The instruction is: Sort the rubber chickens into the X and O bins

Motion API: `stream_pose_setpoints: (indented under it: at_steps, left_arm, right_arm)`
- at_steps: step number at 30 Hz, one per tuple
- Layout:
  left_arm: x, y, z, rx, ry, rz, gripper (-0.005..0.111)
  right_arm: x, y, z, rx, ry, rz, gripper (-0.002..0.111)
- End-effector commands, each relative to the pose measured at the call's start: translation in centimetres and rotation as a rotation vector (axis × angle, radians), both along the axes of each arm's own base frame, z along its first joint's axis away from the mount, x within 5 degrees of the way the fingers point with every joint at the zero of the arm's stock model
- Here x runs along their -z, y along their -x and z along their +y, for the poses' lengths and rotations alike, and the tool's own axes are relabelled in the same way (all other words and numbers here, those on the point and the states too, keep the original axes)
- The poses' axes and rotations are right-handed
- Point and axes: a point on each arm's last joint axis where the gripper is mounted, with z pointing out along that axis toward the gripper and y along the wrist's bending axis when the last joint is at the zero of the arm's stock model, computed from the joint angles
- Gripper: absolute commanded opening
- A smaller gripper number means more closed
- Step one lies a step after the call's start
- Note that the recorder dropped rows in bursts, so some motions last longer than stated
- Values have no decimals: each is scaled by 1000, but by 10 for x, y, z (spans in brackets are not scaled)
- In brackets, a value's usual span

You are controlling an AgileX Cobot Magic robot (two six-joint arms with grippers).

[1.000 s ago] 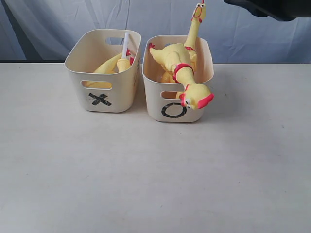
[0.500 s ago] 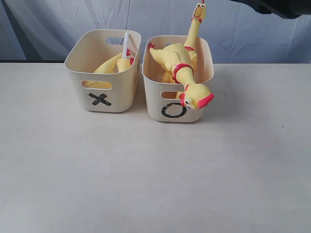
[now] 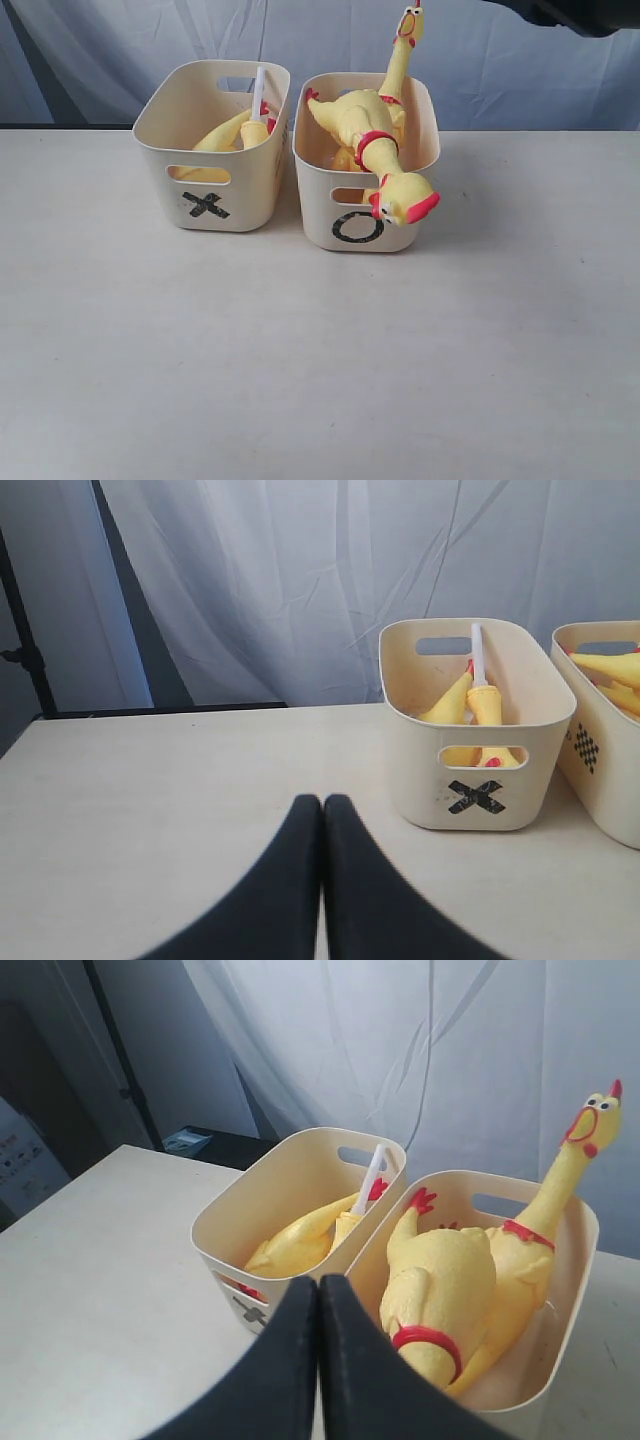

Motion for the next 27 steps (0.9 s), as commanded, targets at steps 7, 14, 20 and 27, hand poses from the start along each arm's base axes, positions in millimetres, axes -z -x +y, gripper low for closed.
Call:
stream_pose_setpoints:
  at_steps: [7, 14, 20, 27]
  left_arm:
    - [1, 1, 8, -103, -10, -5, 0]
    - [0, 2, 15, -210, -17, -6, 0]
    - [0, 4, 18, -247, -16, -15, 0]
    - [-1, 7, 18, -248, -17, -25, 0]
  right_arm:
    - [-8, 2, -14, 54, -43, -18, 0]
    - [-31, 12, -81, 338, -91, -115, 0]
    - [-67, 74, -106, 470, -118, -327, 0]
    - [-80, 110, -103, 462, -135, -429, 0]
